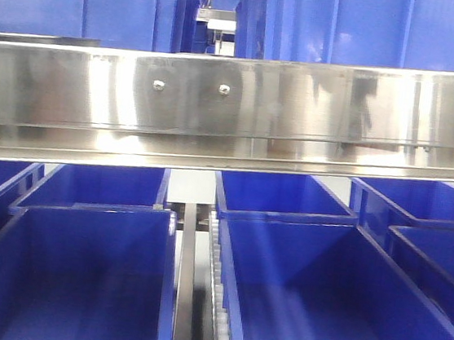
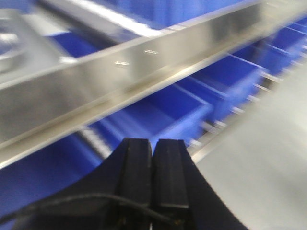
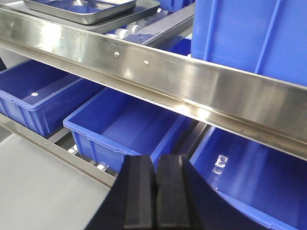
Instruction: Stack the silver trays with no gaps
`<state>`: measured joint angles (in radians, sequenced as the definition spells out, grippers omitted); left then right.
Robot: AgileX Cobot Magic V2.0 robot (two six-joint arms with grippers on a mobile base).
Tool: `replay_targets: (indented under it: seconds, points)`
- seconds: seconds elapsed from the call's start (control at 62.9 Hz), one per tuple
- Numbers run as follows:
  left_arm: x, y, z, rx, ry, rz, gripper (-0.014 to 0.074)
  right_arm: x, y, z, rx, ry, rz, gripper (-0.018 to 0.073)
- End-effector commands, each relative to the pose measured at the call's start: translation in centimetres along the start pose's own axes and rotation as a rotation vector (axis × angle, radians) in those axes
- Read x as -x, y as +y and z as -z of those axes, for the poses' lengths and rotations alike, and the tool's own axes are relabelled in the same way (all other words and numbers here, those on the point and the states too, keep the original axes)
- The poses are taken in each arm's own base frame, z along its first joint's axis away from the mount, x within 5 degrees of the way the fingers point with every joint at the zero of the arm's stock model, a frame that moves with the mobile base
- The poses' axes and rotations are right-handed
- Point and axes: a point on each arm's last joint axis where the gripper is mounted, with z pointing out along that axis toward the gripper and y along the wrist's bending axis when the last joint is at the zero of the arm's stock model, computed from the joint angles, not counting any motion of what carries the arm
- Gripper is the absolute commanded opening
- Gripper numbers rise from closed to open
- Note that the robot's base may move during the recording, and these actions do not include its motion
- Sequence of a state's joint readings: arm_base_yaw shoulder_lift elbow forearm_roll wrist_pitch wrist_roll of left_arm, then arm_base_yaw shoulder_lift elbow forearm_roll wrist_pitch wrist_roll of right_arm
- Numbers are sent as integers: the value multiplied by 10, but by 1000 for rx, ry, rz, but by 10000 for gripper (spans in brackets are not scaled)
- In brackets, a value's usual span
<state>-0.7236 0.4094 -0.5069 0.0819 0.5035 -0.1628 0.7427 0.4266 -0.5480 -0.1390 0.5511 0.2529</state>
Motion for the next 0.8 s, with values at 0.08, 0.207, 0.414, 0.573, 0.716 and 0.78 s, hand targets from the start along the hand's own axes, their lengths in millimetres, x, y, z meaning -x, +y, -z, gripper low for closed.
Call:
replay_targets:
  seconds: [0.08, 0.207, 0.414, 0.573, 0.716, 0.78]
  points:
    - [11, 13, 16, 174, -215, -86, -48, 15, 2, 3, 15, -103, 26, 54]
    - [-12, 22, 25, 341, -332, -59, -48, 15, 2, 3, 15, -103, 26, 54]
    - [-70, 35, 20, 590, -480, -51, -48, 15, 2, 3, 15, -103, 26, 54]
    - [-100, 42, 15, 693, -529, 5, -48, 15, 2, 3, 15, -102, 26, 54]
    - [-100, 44, 17, 747, -559, 0, -48, 15, 2, 3, 15, -102, 26, 54]
    - [-101, 44, 16, 749, -549, 3, -48, 15, 2, 3, 15, -102, 26, 54]
